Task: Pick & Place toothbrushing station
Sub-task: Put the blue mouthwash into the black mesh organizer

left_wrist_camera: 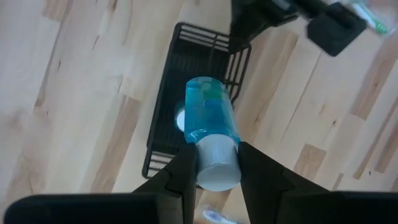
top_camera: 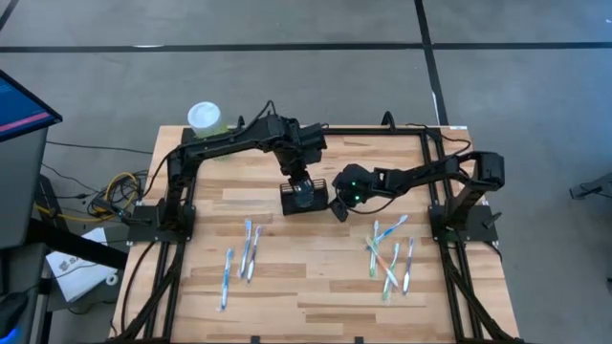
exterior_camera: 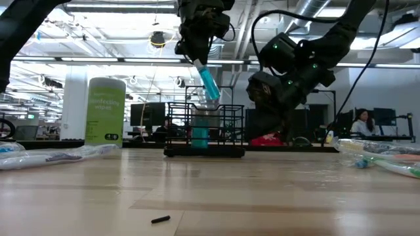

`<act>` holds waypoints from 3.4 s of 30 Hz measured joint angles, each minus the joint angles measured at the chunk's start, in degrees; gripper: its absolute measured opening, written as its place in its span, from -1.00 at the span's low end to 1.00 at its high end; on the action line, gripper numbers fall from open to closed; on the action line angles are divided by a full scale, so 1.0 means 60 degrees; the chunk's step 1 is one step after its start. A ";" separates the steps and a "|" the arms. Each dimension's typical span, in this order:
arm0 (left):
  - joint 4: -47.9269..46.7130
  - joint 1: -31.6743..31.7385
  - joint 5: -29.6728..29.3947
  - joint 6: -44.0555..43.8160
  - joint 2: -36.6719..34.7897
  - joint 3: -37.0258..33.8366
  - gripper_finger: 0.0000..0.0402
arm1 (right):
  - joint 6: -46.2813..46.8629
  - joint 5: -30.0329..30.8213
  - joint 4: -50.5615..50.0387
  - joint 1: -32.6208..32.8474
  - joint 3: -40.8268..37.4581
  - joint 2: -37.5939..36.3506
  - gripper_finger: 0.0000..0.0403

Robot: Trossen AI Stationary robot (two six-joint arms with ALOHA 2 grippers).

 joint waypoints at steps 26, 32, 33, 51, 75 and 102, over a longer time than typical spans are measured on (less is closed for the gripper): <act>0.0076 0.0158 -0.0103 0.0227 0.0311 -0.0021 -0.58 | -0.0682 0.1519 -0.2290 -0.0440 -0.0004 -0.2902 -1.00; -0.0029 0.0138 -0.0060 0.0402 0.0622 -0.0025 -0.58 | -0.0681 0.1519 -0.2283 -0.0498 -0.0004 -0.2863 -1.00; -0.0082 0.0134 -0.0058 0.0429 0.0663 -0.0025 -0.58 | -0.0681 0.1519 -0.2275 -0.0498 -0.0004 -0.2863 -1.00; 0.0183 0.0185 -0.0081 0.0674 0.0732 -0.0022 -0.58 | -0.0681 0.1519 -0.2237 -0.0473 -0.0004 -0.2863 -1.00; 0.0242 0.0083 -0.0007 0.1173 0.1350 -0.0022 -0.58 | -0.0656 0.1515 -0.2095 -0.0473 -0.0004 -0.2860 -1.00; 0.0577 -0.0263 -0.1356 0.5555 0.1348 -0.0022 -0.58 | -0.0754 0.1512 -0.1989 -0.0473 -0.0004 -0.2859 -1.00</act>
